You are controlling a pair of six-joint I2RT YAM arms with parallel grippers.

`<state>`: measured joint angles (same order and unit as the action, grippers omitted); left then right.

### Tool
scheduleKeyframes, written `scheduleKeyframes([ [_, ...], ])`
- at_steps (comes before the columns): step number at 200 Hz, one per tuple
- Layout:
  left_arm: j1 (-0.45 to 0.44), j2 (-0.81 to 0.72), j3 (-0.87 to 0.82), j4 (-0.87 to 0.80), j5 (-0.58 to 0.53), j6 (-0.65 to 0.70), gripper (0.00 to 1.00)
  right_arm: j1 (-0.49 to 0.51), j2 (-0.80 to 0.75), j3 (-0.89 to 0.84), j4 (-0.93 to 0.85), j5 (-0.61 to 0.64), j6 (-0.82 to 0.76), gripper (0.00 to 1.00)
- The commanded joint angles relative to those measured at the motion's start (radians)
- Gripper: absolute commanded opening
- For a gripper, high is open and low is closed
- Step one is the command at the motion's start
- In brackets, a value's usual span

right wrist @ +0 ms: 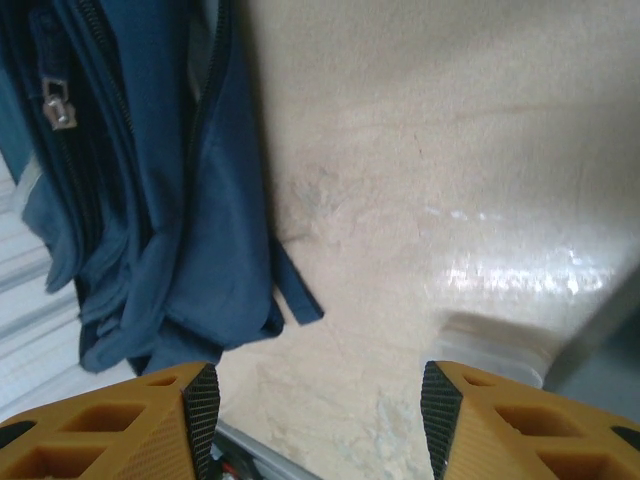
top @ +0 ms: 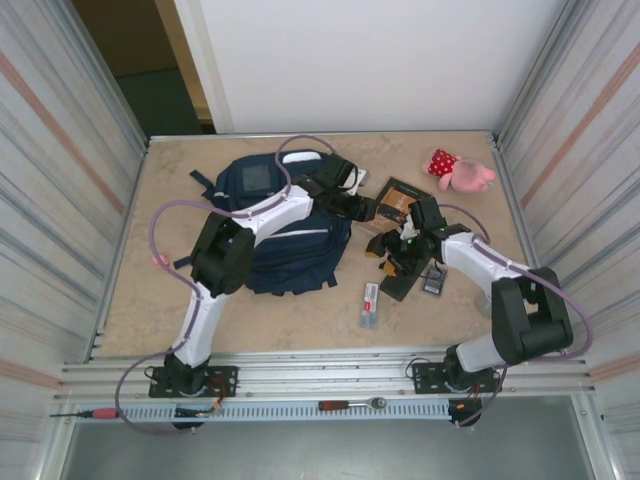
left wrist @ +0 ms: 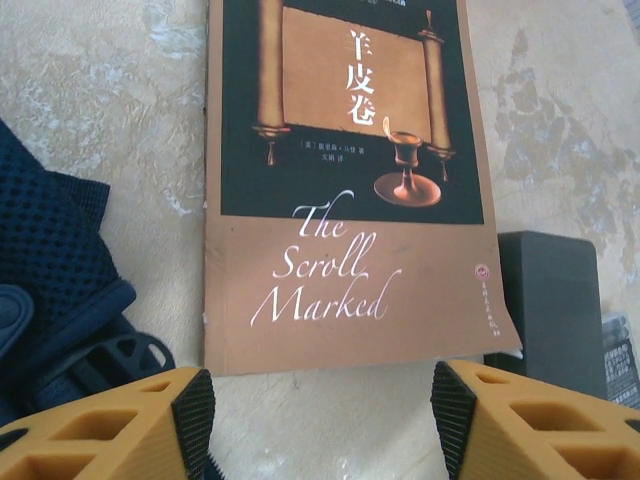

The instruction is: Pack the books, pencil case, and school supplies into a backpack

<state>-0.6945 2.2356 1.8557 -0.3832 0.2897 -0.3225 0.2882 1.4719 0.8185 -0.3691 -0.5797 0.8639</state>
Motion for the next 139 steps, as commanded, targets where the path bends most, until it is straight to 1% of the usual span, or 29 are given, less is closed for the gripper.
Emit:
scheduleKeyframes([
  [1, -0.006, 0.049, 0.066, 0.024, -0.005, -0.050, 0.62, 0.006, 0.055, 0.029, 0.046, 0.022, 0.016, 0.57],
  [25, -0.018, 0.087, 0.087, 0.029, -0.049, -0.055, 0.61, 0.005, 0.098, 0.034, 0.045, 0.031, -0.017, 0.56],
  [35, -0.020, 0.100, 0.096, 0.029, -0.057, -0.059, 0.62, 0.001, 0.109, 0.042, 0.016, 0.042, -0.042, 0.56],
  [63, -0.025, 0.118, 0.107, 0.012, -0.111, -0.084, 0.62, -0.043, 0.108, 0.032, -0.035, 0.069, -0.077, 0.56],
  [75, -0.025, 0.123, 0.113, 0.002, -0.118, -0.085, 0.62, -0.079, 0.103, 0.018, -0.055, 0.070, -0.099, 0.56],
  [91, -0.020, 0.144, 0.163, -0.060, -0.119, -0.085, 0.63, -0.138, 0.085, -0.013, -0.076, 0.080, -0.140, 0.56],
  [107, -0.014, 0.162, 0.192, -0.090, -0.089, -0.090, 0.63, -0.215, 0.066, -0.029, -0.119, 0.072, -0.198, 0.56],
  [123, -0.011, 0.169, 0.196, -0.085, -0.075, -0.095, 0.63, -0.280, 0.039, -0.012, -0.170, 0.049, -0.249, 0.56],
  [139, -0.007, 0.187, 0.225, -0.106, -0.069, -0.098, 0.63, -0.301, 0.014, 0.042, -0.229, 0.046, -0.292, 0.57],
])
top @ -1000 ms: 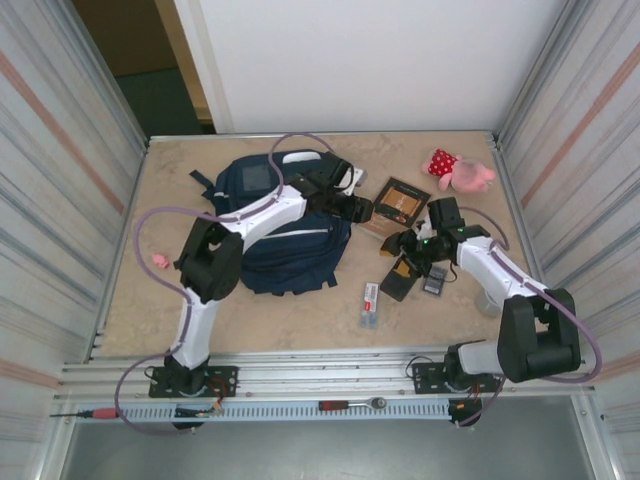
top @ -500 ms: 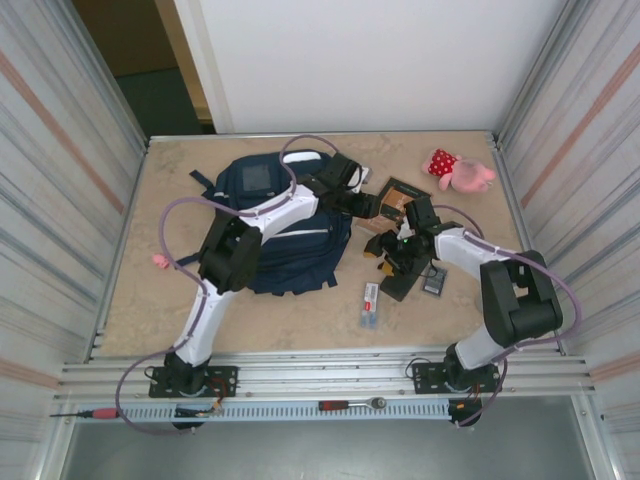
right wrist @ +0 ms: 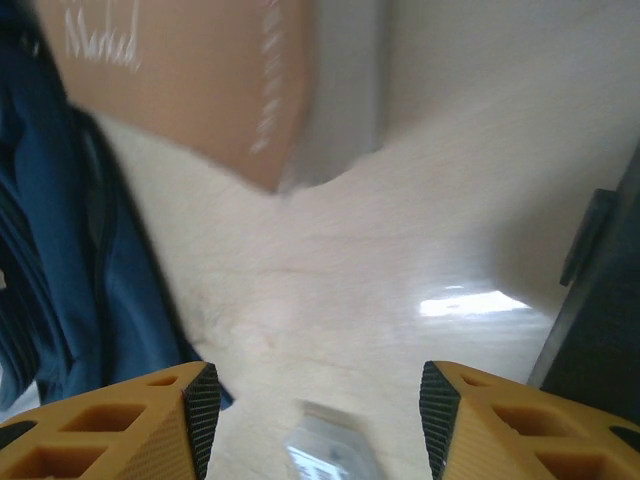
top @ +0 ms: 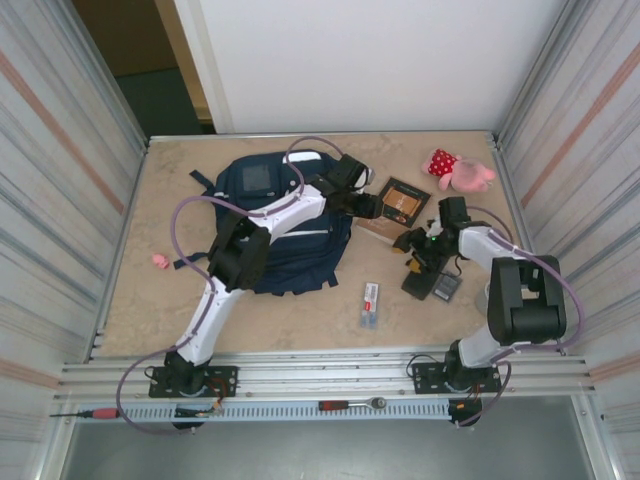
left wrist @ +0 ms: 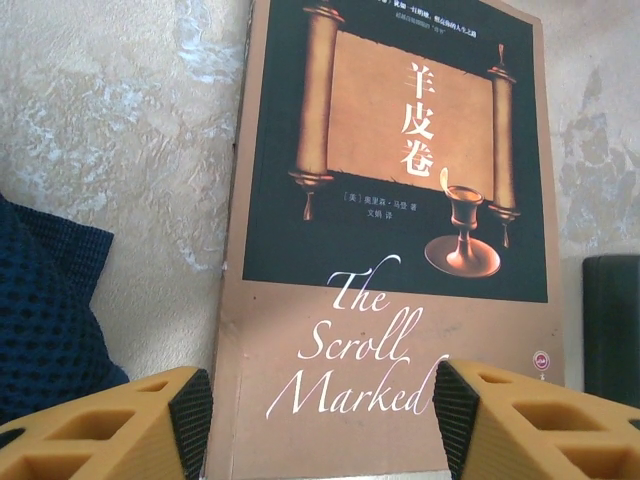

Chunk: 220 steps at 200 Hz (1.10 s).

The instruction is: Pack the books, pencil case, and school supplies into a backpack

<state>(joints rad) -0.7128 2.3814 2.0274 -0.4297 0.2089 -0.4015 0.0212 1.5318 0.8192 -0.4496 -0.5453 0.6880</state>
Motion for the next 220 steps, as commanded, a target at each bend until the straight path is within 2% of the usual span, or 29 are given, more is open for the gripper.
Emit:
scheduleKeyframes([
  [1, 0.011, 0.043, 0.058, -0.062, 0.013, -0.019, 0.63, -0.034, -0.047, 0.046, -0.151, 0.012, -0.118, 0.57],
  [45, 0.011, 0.115, 0.152, -0.111, 0.033, -0.042, 0.62, -0.046, 0.026, 0.192, -0.136, 0.015, -0.116, 0.57],
  [81, 0.012, 0.148, 0.170, -0.144, -0.020, -0.034, 0.62, -0.068, 0.181, 0.280, -0.123, 0.119, -0.105, 0.56],
  [119, 0.015, 0.153, 0.164, -0.139, -0.009, -0.037, 0.62, -0.070, 0.306, 0.336, -0.063, 0.027, -0.099, 0.55],
  [146, 0.016, 0.154, 0.165, -0.137, -0.005, -0.040, 0.62, -0.068, 0.352, 0.356, -0.039, 0.014, -0.091, 0.53],
  [167, 0.019, 0.156, 0.164, -0.132, 0.004, -0.049, 0.62, -0.064, 0.387, 0.375, -0.029, 0.009, -0.085, 0.45],
  [182, 0.020, 0.161, 0.168, -0.128, 0.016, -0.055, 0.62, -0.059, 0.412, 0.396, -0.072, 0.058, -0.098, 0.30],
  [203, 0.027, 0.159, 0.171, -0.147, 0.028, -0.077, 0.63, -0.068, 0.428, 0.389, -0.117, 0.116, -0.102, 0.14],
  [220, 0.036, 0.148, 0.160, -0.168, 0.026, -0.108, 0.63, -0.087, 0.437, 0.375, -0.122, 0.122, -0.086, 0.09],
])
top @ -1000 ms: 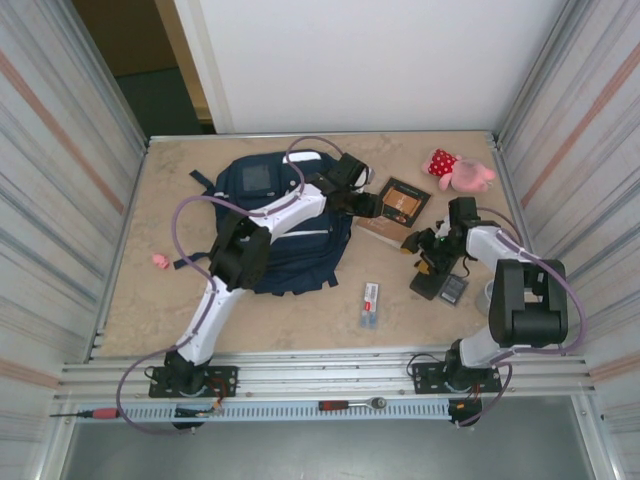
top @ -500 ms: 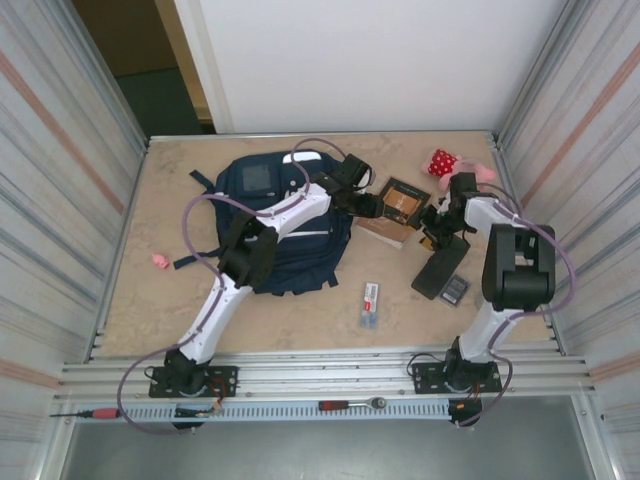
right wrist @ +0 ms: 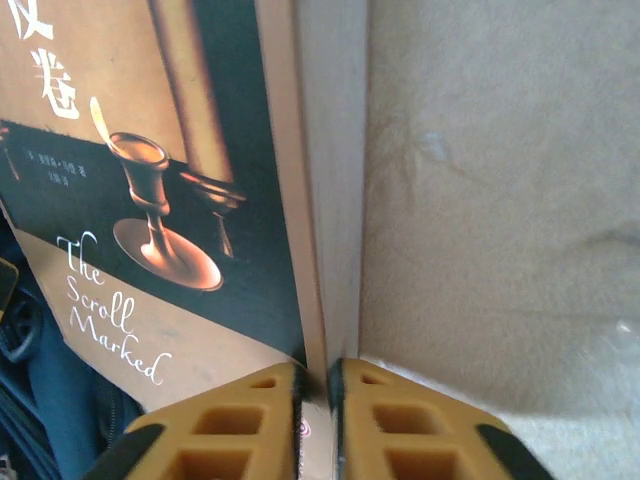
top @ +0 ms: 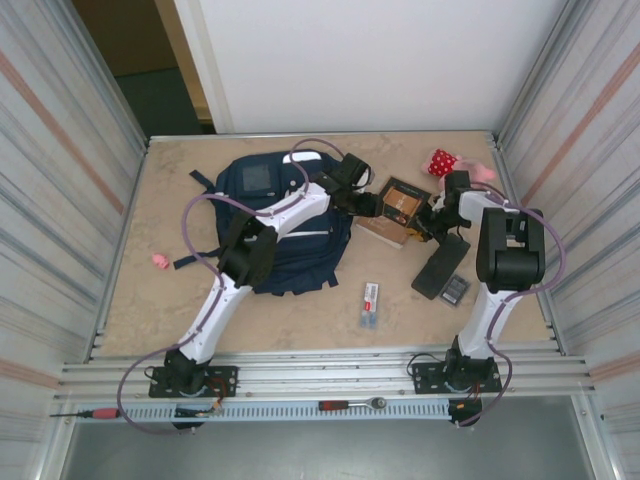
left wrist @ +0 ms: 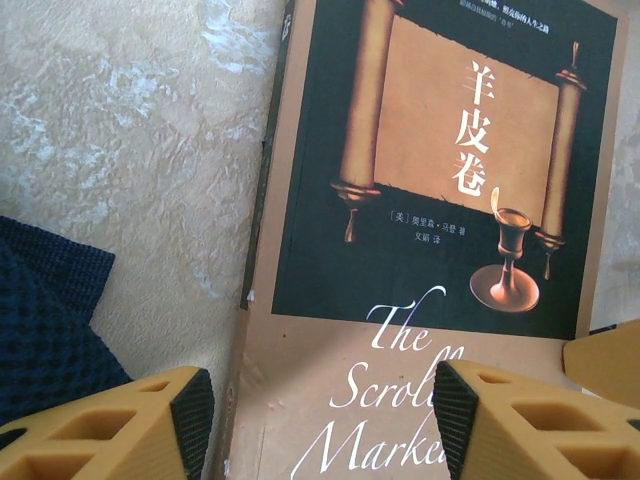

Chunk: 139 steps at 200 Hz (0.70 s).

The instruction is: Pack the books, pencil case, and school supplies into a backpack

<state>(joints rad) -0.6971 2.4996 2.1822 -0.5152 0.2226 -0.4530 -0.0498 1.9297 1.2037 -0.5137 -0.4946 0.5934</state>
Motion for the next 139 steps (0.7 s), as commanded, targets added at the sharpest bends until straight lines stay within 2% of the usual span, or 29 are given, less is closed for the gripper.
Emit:
scheduleKeyframes([
  [1, 0.021, 0.029, 0.004, -0.082, 0.012, -0.057, 0.63, -0.017, 0.039, -0.010, -0.058, 0.073, 0.008, 0.09],
  [24, 0.026, 0.033, 0.004, -0.086, 0.023, -0.059, 0.63, -0.027, 0.043, -0.005, -0.085, 0.081, 0.005, 0.05],
  [71, 0.027, 0.108, 0.070, -0.091, 0.093, -0.094, 0.62, -0.028, 0.048, -0.004, -0.094, 0.074, -0.006, 0.05],
  [114, 0.012, 0.229, 0.255, -0.238, 0.022, -0.059, 0.62, -0.013, 0.040, -0.006, -0.098, 0.068, -0.007, 0.05],
  [139, 0.004, 0.248, 0.254, -0.259, 0.079, -0.053, 0.62, 0.012, 0.046, 0.002, -0.103, 0.052, -0.009, 0.05],
])
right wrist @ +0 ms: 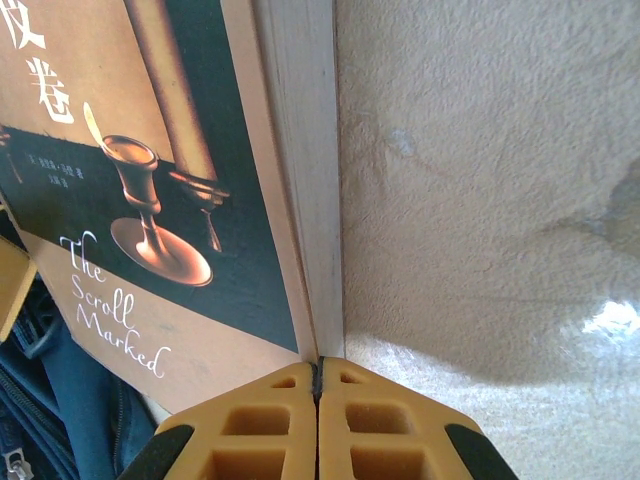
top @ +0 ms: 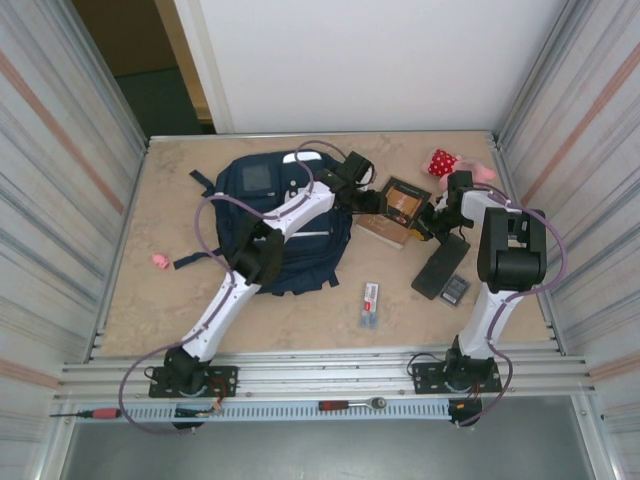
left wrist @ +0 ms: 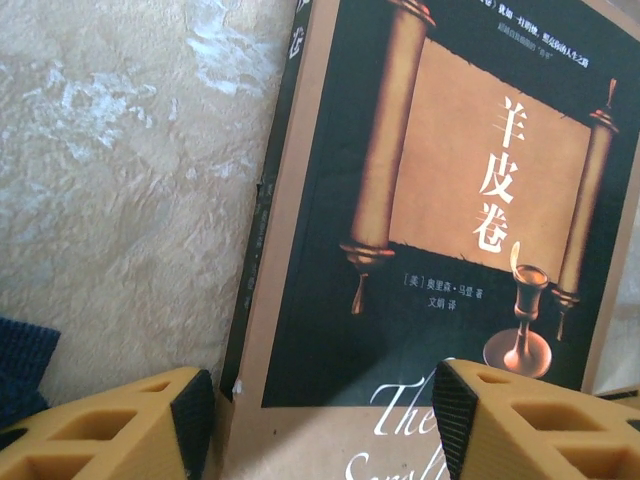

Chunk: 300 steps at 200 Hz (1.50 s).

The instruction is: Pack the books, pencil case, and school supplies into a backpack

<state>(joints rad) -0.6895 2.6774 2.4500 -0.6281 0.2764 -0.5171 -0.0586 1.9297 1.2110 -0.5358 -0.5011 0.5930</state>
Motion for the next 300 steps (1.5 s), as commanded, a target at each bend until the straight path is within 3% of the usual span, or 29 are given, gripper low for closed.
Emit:
scheduleKeyframes([
  [1, -0.004, 0.069, -0.015, -0.146, 0.030, 0.011, 0.62, 0.022, 0.046, -0.005, -0.082, 0.058, -0.008, 0.05],
  [45, -0.003, -0.069, -0.157, -0.025, 0.242, -0.024, 0.59, 0.075, 0.036, -0.026, -0.071, 0.016, 0.021, 0.05],
  [132, 0.016, -0.308, -0.457, 0.256, 0.445, -0.167, 0.58, 0.116, -0.039, -0.098, -0.060, -0.019, 0.027, 0.05],
  [170, 0.016, -0.312, -0.485, 0.215, 0.377, -0.143, 0.53, 0.125, -0.061, -0.125, -0.027, -0.027, 0.043, 0.05],
  [192, 0.010, -0.309, -0.478, 0.192, 0.333, -0.129, 0.38, 0.124, -0.080, -0.139, -0.008, -0.030, 0.050, 0.05],
  [205, 0.005, -0.324, -0.467, 0.156, 0.279, -0.100, 0.23, 0.120, -0.106, -0.149, 0.009, -0.027, 0.058, 0.07],
  [221, 0.001, -0.363, -0.470, 0.131, 0.204, -0.056, 0.07, 0.111, -0.158, -0.158, 0.018, -0.023, 0.066, 0.16],
  [239, -0.007, -0.442, -0.494, 0.113, 0.101, 0.006, 0.01, 0.092, -0.245, -0.171, 0.027, -0.024, 0.064, 0.31],
  [269, -0.019, -0.650, -0.632, 0.172, -0.013, 0.100, 0.00, 0.076, -0.424, -0.184, 0.023, 0.001, 0.006, 0.55],
  [300, -0.018, -0.924, -0.928, 0.433, 0.021, 0.137, 0.00, 0.087, -0.640, -0.213, 0.046, -0.018, -0.092, 0.62],
])
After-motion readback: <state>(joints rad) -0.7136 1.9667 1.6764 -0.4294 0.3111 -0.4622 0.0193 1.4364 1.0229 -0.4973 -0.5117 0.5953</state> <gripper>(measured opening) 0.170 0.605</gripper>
